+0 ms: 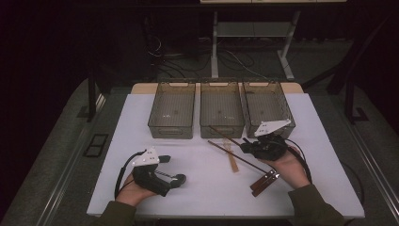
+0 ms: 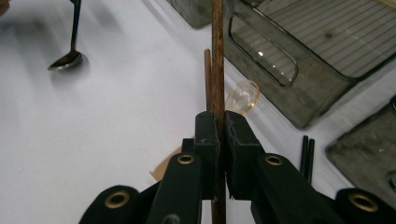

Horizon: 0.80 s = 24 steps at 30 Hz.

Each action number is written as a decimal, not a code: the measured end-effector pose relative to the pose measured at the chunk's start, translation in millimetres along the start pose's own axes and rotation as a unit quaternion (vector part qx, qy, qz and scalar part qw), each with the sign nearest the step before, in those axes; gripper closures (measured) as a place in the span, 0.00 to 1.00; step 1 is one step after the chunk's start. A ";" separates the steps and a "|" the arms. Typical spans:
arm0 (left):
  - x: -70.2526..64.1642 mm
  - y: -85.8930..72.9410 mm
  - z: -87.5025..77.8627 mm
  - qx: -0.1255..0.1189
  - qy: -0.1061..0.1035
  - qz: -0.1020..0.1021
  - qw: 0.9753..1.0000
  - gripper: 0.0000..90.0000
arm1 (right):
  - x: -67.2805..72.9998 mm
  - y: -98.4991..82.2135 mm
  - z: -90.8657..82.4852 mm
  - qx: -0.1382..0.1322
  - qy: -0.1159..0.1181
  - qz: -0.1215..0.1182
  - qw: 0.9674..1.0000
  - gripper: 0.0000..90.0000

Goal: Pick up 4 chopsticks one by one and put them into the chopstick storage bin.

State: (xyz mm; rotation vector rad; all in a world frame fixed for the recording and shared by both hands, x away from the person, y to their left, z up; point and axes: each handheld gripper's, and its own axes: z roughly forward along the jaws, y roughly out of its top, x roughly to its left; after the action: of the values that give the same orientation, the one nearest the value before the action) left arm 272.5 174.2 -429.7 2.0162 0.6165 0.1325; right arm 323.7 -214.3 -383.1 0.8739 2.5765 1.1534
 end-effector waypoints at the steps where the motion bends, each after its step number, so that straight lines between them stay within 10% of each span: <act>1: -0.4 -0.1 0.3 -0.002 -0.001 0.000 1.000 0.00 | 0.0 0.0 0.0 0.000 0.000 0.000 1.000 0.94; 24: -1.5 0.0 1.0 -0.007 0.002 -0.003 1.000 0.00 | 2.1 50.8 21.3 0.004 -0.006 0.014 1.000 0.94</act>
State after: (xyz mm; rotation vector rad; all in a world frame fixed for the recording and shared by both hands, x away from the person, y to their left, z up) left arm 271.5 172.7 -430.0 2.0015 0.6222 0.1368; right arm 352.7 -173.3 -360.4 0.9177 2.5680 1.1424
